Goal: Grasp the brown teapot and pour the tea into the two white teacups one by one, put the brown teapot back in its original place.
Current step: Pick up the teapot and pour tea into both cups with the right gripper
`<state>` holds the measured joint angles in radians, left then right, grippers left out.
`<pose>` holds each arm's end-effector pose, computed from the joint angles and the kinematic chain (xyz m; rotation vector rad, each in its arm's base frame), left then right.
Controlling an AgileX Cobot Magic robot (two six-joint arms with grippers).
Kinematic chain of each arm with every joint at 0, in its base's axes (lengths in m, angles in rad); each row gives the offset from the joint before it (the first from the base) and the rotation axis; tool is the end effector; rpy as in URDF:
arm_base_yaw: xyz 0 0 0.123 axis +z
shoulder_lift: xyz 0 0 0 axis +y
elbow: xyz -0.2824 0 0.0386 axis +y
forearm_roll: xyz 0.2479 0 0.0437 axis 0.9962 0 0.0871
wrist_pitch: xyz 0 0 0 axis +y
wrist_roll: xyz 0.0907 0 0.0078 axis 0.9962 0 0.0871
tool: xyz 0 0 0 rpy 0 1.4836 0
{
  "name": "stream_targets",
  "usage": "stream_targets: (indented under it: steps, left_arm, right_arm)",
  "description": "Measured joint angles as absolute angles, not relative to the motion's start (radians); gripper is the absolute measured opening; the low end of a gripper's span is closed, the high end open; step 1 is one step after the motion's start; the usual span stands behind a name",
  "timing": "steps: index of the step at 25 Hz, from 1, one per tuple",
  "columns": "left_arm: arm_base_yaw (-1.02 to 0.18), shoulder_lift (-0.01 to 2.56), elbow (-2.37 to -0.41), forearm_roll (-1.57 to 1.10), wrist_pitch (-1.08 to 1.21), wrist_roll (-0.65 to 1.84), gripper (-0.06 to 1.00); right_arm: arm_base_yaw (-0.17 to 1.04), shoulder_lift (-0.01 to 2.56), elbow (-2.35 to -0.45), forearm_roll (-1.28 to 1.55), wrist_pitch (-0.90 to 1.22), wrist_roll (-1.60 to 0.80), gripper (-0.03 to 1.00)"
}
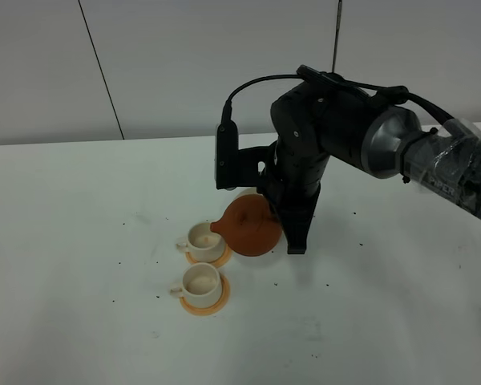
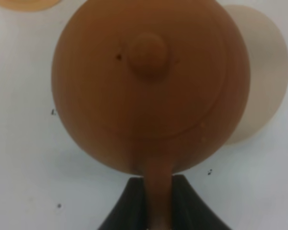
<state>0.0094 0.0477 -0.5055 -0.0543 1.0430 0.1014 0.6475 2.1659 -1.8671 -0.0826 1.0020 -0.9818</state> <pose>0.0027 -0.0042 0.2803 0.0956 2.0653 0.0028 0.3801 0.2795 0.2189 -2.0645 1.8857 -0.1910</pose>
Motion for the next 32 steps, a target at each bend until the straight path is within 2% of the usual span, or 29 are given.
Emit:
stream_targets:
  steps: [32]
  left_arm:
    - [0.009, 0.048, -0.505, -0.054, 1.043, 0.101, 0.23]
  right_arm:
    - [0.695, 2.166, -1.868, -0.284, 0.905, -0.915, 0.1]
